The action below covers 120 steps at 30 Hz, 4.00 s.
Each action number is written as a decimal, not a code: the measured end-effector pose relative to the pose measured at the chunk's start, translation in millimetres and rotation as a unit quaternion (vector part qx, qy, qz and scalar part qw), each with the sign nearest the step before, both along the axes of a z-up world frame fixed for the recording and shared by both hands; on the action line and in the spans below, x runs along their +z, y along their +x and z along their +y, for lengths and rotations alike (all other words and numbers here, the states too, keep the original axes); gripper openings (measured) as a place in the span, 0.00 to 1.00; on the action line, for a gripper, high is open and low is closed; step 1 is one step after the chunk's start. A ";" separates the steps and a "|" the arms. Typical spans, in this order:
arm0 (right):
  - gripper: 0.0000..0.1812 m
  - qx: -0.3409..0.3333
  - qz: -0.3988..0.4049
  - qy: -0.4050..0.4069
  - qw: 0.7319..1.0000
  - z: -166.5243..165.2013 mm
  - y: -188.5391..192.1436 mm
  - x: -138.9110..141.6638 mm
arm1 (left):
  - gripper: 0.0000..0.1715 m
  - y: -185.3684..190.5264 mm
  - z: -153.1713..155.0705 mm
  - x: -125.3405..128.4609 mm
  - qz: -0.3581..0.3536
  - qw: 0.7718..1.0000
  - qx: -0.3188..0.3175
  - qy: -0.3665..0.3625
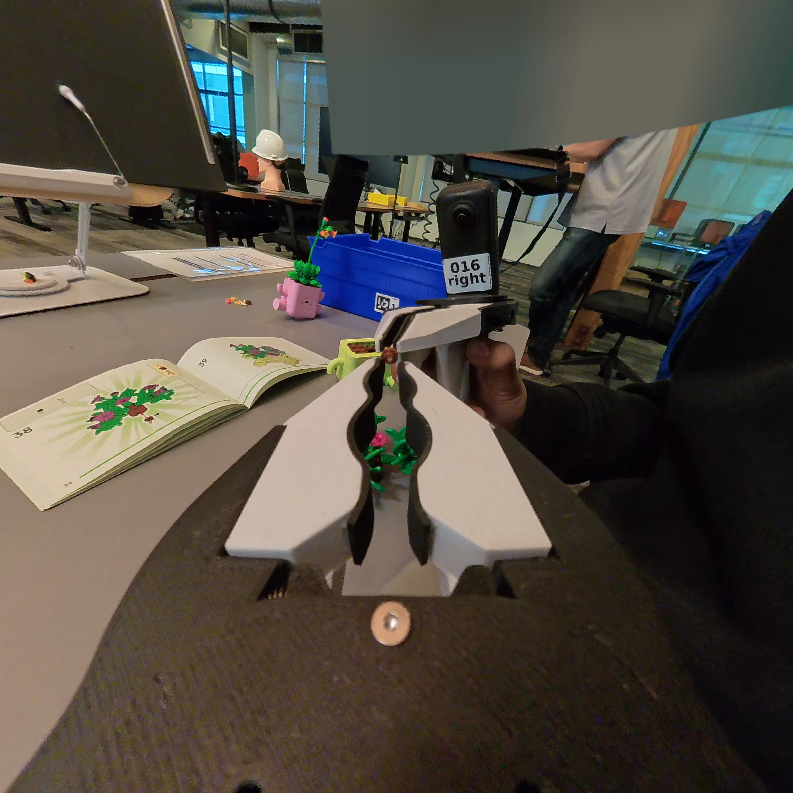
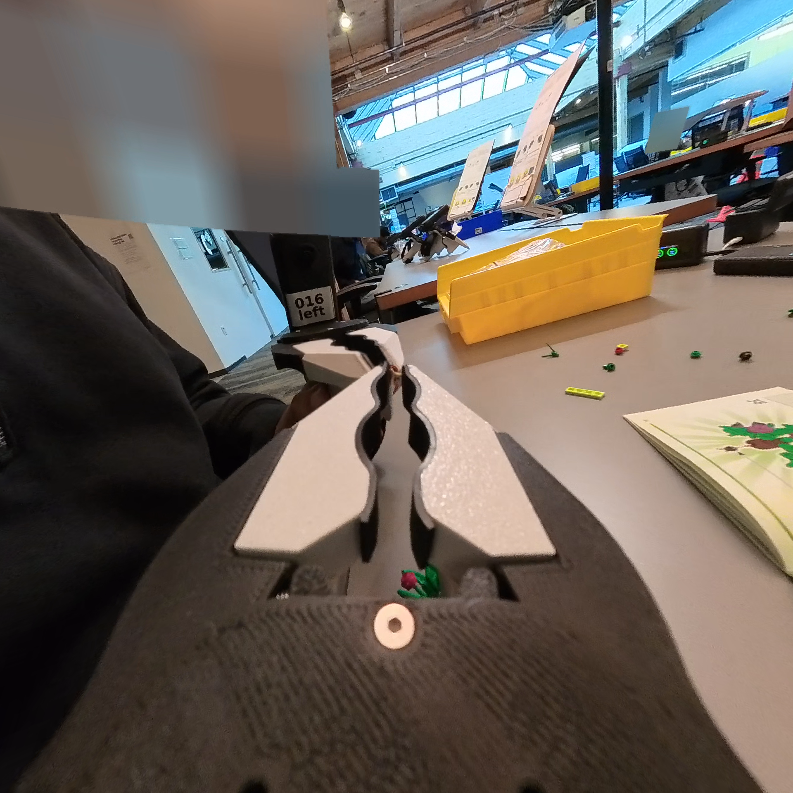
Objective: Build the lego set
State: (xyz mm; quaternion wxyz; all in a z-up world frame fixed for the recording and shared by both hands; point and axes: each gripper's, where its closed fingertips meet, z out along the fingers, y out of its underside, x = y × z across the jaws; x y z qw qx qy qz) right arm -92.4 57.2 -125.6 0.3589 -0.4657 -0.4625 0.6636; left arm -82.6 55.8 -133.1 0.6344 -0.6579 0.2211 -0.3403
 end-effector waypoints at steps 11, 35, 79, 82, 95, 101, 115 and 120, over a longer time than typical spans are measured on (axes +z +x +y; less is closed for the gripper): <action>0.02 0.017 -0.006 -0.010 1.000 0.2 1.2 -2.6 | 0.00 0.4 -0.5 -0.6 -0.024 0.999 -0.026 -0.018; 0.02 0.054 -0.022 -0.019 0.998 -5.7 3.2 -7.1 | 0.03 1.8 -7.3 -2.8 -0.027 0.997 -0.068 -0.030; 0.02 0.052 -0.036 -0.013 0.998 -7.2 1.9 -10.9 | 0.01 2.8 -7.1 -7.0 -0.048 0.993 -0.084 -0.061; 0.02 0.054 -0.037 -0.015 0.998 -7.5 2.2 -10.9 | 0.01 3.0 -7.3 -6.2 -0.053 0.993 -0.084 -0.062; 0.01 0.051 -0.062 0.003 0.997 -7.8 1.4 -18.1 | 0.01 1.8 -6.5 -10.4 -0.058 0.990 -0.094 -0.090; 0.01 0.056 -0.063 -0.001 0.996 -8.5 1.9 -18.0 | 0.01 2.5 -7.0 -10.2 -0.071 0.987 -0.101 -0.098; 0.11 0.073 -0.047 0.000 0.996 -15.2 1.6 -13.7 | 0.01 -0.6 -8.8 -1.3 -0.134 0.974 -0.143 -0.116; 0.13 0.055 -0.028 0.002 0.998 -9.3 3.1 -9.1 | 0.01 -10.6 -8.5 6.0 -0.179 0.965 -0.148 -0.118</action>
